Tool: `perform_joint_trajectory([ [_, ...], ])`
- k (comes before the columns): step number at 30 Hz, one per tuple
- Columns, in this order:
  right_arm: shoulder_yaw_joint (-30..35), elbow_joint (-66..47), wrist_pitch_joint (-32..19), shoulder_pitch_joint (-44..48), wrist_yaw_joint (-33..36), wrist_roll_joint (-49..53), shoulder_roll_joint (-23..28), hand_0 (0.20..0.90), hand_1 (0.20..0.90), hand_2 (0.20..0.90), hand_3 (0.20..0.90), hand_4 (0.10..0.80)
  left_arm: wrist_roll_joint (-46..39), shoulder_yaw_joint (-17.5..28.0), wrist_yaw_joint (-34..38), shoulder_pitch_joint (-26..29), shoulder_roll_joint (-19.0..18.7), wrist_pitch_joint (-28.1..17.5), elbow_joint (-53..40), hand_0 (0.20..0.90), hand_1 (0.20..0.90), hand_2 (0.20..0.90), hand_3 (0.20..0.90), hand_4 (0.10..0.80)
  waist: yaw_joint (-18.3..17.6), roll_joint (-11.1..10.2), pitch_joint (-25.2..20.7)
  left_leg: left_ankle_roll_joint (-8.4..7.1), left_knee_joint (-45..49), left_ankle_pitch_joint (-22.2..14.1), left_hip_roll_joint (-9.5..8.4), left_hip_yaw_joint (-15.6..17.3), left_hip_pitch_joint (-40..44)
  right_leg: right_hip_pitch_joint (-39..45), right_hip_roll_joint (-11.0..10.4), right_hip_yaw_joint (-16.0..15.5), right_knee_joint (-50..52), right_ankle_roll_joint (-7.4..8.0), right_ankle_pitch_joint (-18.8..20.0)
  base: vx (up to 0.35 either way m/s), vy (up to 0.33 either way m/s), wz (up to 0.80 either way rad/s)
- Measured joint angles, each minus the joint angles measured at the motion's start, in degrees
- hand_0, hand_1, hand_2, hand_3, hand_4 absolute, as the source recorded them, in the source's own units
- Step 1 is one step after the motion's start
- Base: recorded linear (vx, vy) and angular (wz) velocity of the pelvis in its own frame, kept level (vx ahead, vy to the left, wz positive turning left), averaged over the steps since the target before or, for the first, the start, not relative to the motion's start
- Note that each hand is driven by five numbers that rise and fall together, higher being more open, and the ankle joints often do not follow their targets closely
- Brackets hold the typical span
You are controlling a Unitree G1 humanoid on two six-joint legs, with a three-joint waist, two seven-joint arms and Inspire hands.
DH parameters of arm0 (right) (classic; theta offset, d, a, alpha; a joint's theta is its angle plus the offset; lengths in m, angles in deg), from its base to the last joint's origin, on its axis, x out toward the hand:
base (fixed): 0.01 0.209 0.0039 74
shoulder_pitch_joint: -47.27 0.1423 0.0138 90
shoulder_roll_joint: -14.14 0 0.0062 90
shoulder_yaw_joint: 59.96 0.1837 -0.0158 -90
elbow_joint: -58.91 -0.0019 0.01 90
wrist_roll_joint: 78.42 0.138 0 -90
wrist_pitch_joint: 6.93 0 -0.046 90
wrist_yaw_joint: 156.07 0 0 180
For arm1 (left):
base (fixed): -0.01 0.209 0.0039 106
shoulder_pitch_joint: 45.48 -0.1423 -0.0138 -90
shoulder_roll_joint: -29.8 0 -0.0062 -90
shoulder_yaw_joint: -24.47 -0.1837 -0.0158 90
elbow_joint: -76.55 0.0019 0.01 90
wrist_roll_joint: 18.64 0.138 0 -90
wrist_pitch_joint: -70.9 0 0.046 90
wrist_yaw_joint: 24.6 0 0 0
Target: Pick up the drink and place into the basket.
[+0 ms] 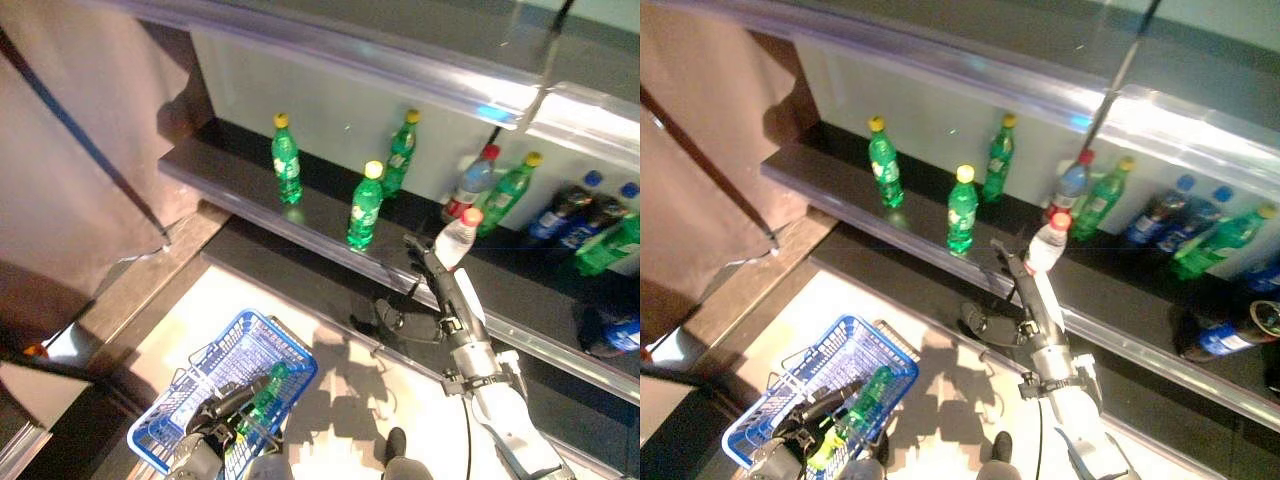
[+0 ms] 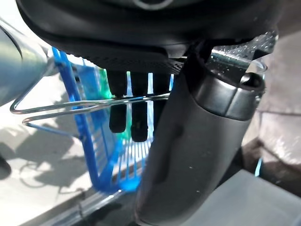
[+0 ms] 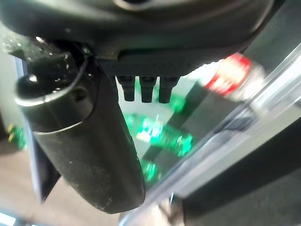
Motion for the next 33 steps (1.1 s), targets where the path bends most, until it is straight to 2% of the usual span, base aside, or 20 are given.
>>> perform_joint_trajectory([
  [4, -0.1, 0.0, -0.3, -2.4, 1.0, 1.7, 0.0, 0.900, 0.900, 0.900, 0.900, 0.800, 1.3, -1.5, 0.0, 0.1, 0.1, -0.2, 2.3, 0.300, 0.300, 0.300, 0.200, 0.100, -2.9, -1.1, -1.6, 0.00, -0.3, -0.3, 0.02, 2.8, 0.9, -1.2, 0.2, 3.6, -0.4, 0.09, 1.0, -0.114, -0.031, -0.40],
  [7, -0.6, 0.2, -1.1, -3.1, 1.0, 3.3, 0.0, 0.900, 0.900, 0.900, 0.900, 0.800, 2.0, -2.1, -0.5, 2.1, 1.1, -0.8, 5.8, 0.300, 0.300, 0.300, 0.200, 0.100, -5.1, -1.1, -1.9, 0.04, 0.0, -0.3, 0.12, 4.6, 1.0, -3.2, 0.5, 5.4, 1.0, 0.33, 1.4, -0.252, -0.143, -0.32],
  [10, -1.9, 0.4, -2.5, -2.9, 1.2, 4.1, 0.1, 0.900, 0.900, 0.900, 0.900, 0.800, 2.7, -3.1, -0.6, 4.0, 2.7, -1.7, 9.1, 0.300, 0.300, 0.300, 0.200, 0.100, -6.0, -1.1, -1.9, 0.17, 0.1, -0.2, 0.49, 6.4, 0.9, -5.0, 0.6, 5.4, 0.7, 0.35, 1.1, -0.311, -0.244, -0.33],
  [11, -2.7, 0.4, -3.1, -2.5, 1.5, 4.2, 0.1, 0.900, 0.900, 0.900, 0.900, 0.800, 2.7, -3.6, -0.6, 3.9, 3.3, -2.5, 9.9, 0.300, 0.300, 0.300, 0.200, 0.100, -5.8, -0.8, -2.1, 0.03, 0.1, -0.3, 1.03, 7.4, 0.9, -5.2, 0.7, 4.6, 0.1, 0.31, 0.7, -0.244, -0.310, -0.53],
  [13, -4.5, 0.4, -4.2, -2.1, 2.1, 4.1, 0.1, 0.900, 0.900, 0.900, 0.900, 0.800, 2.6, -3.0, 0.0, 3.9, 4.5, -4.0, 10.9, 0.300, 0.300, 0.300, 0.200, 0.100, -4.2, 0.9, -2.0, -1.21, 0.1, 0.2, 4.53, 9.2, 0.9, -7.4, 2.0, 1.6, 6.9, -2.18, -1.1, -0.202, -0.392, -0.54],
  [14, -4.6, 0.5, -4.5, -1.9, 2.2, 3.7, 0.1, 0.900, 0.900, 0.900, 0.900, 0.800, 2.5, -2.7, 0.2, 4.1, 4.9, -4.6, 11.4, 0.300, 0.300, 0.300, 0.200, 0.100, -3.3, 1.0, -2.1, -1.90, 0.2, 0.4, 5.24, 9.1, 1.1, -7.9, 2.7, -0.9, 7.3, -2.34, -2.0, -0.170, -0.409, -0.43],
  [16, -4.3, 0.7, -4.6, -0.4, 2.4, 3.7, 0.6, 0.900, 0.900, 0.900, 0.900, 0.800, 2.3, -1.0, 0.6, 4.8, 7.3, -5.1, 13.6, 0.300, 0.300, 0.300, 0.200, 0.100, -2.3, 2.2, -2.1, -0.40, 0.5, 0.0, 7.26, 6.3, 1.1, -7.7, 5.6, -0.9, 6.0, -3.73, -1.3, -0.156, -0.386, -0.31],
  [19, -3.4, 0.7, -4.5, 1.9, 2.4, 3.8, 2.4, 0.900, 0.900, 0.900, 0.900, 0.800, 2.3, -0.7, 1.9, 6.6, 8.4, -6.0, 14.4, 0.300, 0.300, 0.300, 0.200, 0.100, -1.7, 3.8, -1.4, 0.33, 1.7, 0.1, 9.51, 2.8, 0.9, -7.1, 7.7, -0.5, 4.7, -5.29, -0.6, -0.136, -0.319, -0.23],
  [21, -2.8, 0.7, -4.5, 2.8, 1.6, 4.1, 4.3, 0.900, 0.900, 0.900, 0.900, 0.800, 1.8, 0.5, 2.5, 7.2, 9.0, -7.4, 15.8, 0.300, 0.300, 0.300, 0.200, 0.100, -1.5, 3.9, -1.3, 2.36, 3.6, 0.4, 10.27, 1.0, 0.8, -7.0, 8.6, 0.1, 4.0, -5.78, -0.5, -0.098, -0.242, -0.37],
  [23, -1.6, 0.7, -4.6, 3.4, -0.1, 4.8, 4.7, 0.900, 0.900, 0.900, 0.900, 0.800, 1.1, 1.9, 2.0, 8.1, 9.9, -10.3, 19.1, 0.300, 0.300, 0.300, 0.200, 0.100, -0.6, 3.8, -1.3, 2.96, 6.9, 0.7, 10.09, -1.5, 0.2, -6.6, 8.7, 1.1, 2.2, -6.08, -0.4, -0.068, -0.204, -0.67],
  [24, -1.1, 0.7, -4.7, 3.5, -1.0, 5.5, 4.5, 0.900, 0.900, 0.900, 0.900, 0.800, 0.8, 3.1, 1.1, 8.1, 10.5, -11.6, 20.2, 0.300, 0.300, 0.300, 0.200, 0.100, 0.0, 3.3, -1.1, 3.05, 9.7, 0.7, 8.70, -3.5, -0.8, -6.6, 8.6, 2.3, 0.4, -6.15, -0.3, -0.059, -0.216, -0.99],
  [25, -1.1, 0.8, -4.7, 3.9, -1.9, 6.3, 4.1, 0.900, 0.900, 0.900, 0.900, 0.800, 0.6, 3.6, 1.0, 8.3, 11.1, -13.0, 20.4, 0.300, 0.300, 0.300, 0.200, 0.100, 0.5, 1.8, -0.7, 2.67, 11.9, 0.3, 5.09, -6.5, -1.7, -6.7, 6.9, 4.5, -0.8, -6.12, -0.3, -0.046, -0.199, -1.14],
  [26, -1.1, 0.5, -4.9, 4.2, -2.5, 6.5, 4.9, 0.900, 0.900, 0.900, 0.900, 0.800, -0.1, 4.4, 1.1, 8.2, 12.7, -13.9, 20.2, 0.300, 0.300, 0.300, 0.200, 0.100, 1.0, 3.1, -0.6, 5.43, 10.2, -1.4, 3.14, -8.6, -2.2, -9.7, 6.7, 5.2, 4.0, -6.22, -1.1, -0.025, -0.153, -1.09],
  [27, -0.9, 0.0, -5.7, 4.1, -2.6, 6.5, 6.6, 0.900, 0.900, 0.900, 0.900, 0.800, -0.5, 5.1, 1.0, 7.7, 14.6, -14.7, 19.5, 0.300, 0.300, 0.300, 0.200, 0.100, 0.8, 6.7, -0.8, 7.38, 10.0, -7.0, 4.56, -8.2, -2.3, -14.6, 9.4, 3.5, 20.6, -7.55, -7.0, -0.003, -0.098, -0.68],
  [28, -0.9, 0.3, -6.0, 3.6, -2.6, 6.4, 6.4, 0.900, 0.900, 0.900, 0.900, 0.800, -0.6, 5.6, 0.0, 7.9, 14.7, -15.0, 20.4, 0.300, 0.300, 0.300, 0.200, 0.100, 0.4, 6.5, -0.9, 2.21, 11.8, -10.5, 4.13, -8.7, -2.3, -16.3, 8.8, 2.4, 28.7, -8.02, -15.3, 0.035, -0.042, -0.09],
  [29, -1.0, 1.4, -5.0, 2.5, -2.6, 6.4, 4.8, 0.900, 0.900, 0.900, 0.900, 0.800, -1.2, 6.0, -0.9, 10.0, 14.5, -14.2, 24.2, 0.300, 0.300, 0.300, 0.200, 0.100, 0.1, 4.6, -0.3, 0.04, 17.4, -9.4, 1.32, -10.3, -5.5, -16.0, 6.9, 3.3, 27.8, -8.18, -15.4, 0.054, 0.024, -0.09],
  [30, -1.4, 1.6, -4.6, 2.0, -2.7, 6.0, 3.3, 0.900, 0.900, 0.900, 0.900, 0.800, -1.2, 6.5, -1.2, 9.4, 14.5, -14.1, 24.2, 0.300, 0.300, 0.300, 0.200, 0.100, 1.0, 3.7, -0.6, 1.36, 18.5, -10.5, -3.43, -11.2, -6.4, -15.8, 5.3, 5.4, 25.2, -7.76, -13.3, 0.068, 0.080, -0.35],
  [31, -1.6, 1.6, -4.6, 1.6, -2.7, 5.7, 2.9, 0.900, 0.900, 0.900, 0.900, 0.800, -1.7, 7.3, -2.3, 9.0, 15.3, -14.1, 23.9, 0.300, 0.300, 0.300, 0.200, 0.100, 1.2, 4.0, -1.0, 2.95, 16.1, -10.6, -7.13, -11.5, -6.5, -14.8, 5.2, 5.3, 21.5, -6.76, -10.9, 0.043, 0.120, -0.70],
  [32, -1.9, 2.0, -4.6, 1.7, -2.6, 4.9, 2.4, 0.900, 0.900, 0.900, 0.900, 0.800, -1.4, 7.3, -2.3, 8.3, 15.9, -14.1, 23.7, 0.300, 0.300, 0.300, 0.200, 0.100, 1.3, 5.3, -1.7, 6.52, 12.7, -10.6, -8.57, -11.5, -6.5, -14.3, 7.0, 5.1, 19.0, -6.33, -9.2, 0.030, 0.102, -0.67],
  [33, -2.6, 2.1, -3.7, 2.0, -2.6, 4.4, 1.8, 0.900, 0.900, 0.900, 0.900, 0.800, -1.4, 7.5, -2.2, 7.9, 15.5, -14.1, 24.0, 0.300, 0.300, 0.300, 0.200, 0.100, 1.9, 4.9, -1.9, 6.27, 12.0, -10.4, -7.91, -11.2, -5.9, -14.4, 7.3, 5.4, 19.3, -6.29, -8.8, 0.007, 0.089, -0.57],
])
